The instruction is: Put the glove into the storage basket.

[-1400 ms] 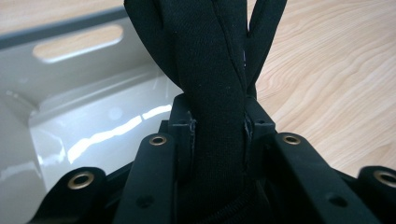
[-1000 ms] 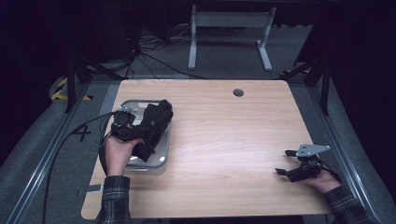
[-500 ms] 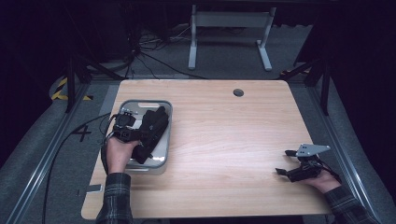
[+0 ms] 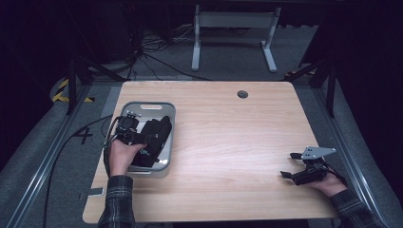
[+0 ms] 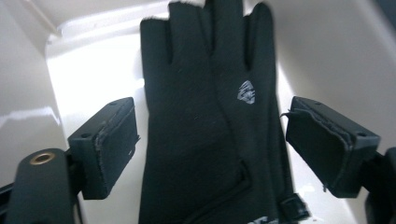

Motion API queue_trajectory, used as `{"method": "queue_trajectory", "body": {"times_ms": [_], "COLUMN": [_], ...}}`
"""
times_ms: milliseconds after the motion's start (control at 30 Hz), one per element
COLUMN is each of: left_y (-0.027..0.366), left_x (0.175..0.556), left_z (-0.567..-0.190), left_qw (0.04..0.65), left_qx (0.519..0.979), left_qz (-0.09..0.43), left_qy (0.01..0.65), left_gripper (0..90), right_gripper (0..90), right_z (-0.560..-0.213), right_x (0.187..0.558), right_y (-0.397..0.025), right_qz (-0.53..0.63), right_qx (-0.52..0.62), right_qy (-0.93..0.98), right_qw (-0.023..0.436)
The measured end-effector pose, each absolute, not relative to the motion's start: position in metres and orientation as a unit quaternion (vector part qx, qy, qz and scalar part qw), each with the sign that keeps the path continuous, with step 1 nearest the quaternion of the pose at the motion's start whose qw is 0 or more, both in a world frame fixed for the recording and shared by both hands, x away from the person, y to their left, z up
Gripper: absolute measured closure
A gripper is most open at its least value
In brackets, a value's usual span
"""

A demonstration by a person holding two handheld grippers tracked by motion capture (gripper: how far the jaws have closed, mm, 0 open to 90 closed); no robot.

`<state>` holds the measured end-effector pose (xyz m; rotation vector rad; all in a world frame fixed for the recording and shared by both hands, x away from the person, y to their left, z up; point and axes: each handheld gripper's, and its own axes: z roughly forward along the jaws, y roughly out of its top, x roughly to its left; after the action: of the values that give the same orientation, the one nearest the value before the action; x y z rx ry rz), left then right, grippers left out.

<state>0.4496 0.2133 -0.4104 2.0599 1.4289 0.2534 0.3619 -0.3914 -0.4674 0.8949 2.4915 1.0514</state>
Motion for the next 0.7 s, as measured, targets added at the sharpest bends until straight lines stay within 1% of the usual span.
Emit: {"method": "queue_trajectory", "body": {"times_ms": [167, 700], "left_y": [0.208, 0.179], "left_x": [0.446, 0.438], "left_z": [-0.403, -0.381], "left_qw": [0.323, 0.356], "left_qx": [0.78, 0.79], "left_qz": [0.101, 0.113], "left_qy": [0.527, 0.486], "left_gripper": [14.7, 14.4], "right_gripper": [10.5, 10.5], "right_z": [-0.467, -0.467], "right_x": [0.362, 0.362], "right_y": [-0.392, -0.391], "right_qz": [0.366, 0.365], "right_qx": [0.312, 0.312], "right_qy": [0.865, 0.865], "right_qw": [0.146, 0.146]}}
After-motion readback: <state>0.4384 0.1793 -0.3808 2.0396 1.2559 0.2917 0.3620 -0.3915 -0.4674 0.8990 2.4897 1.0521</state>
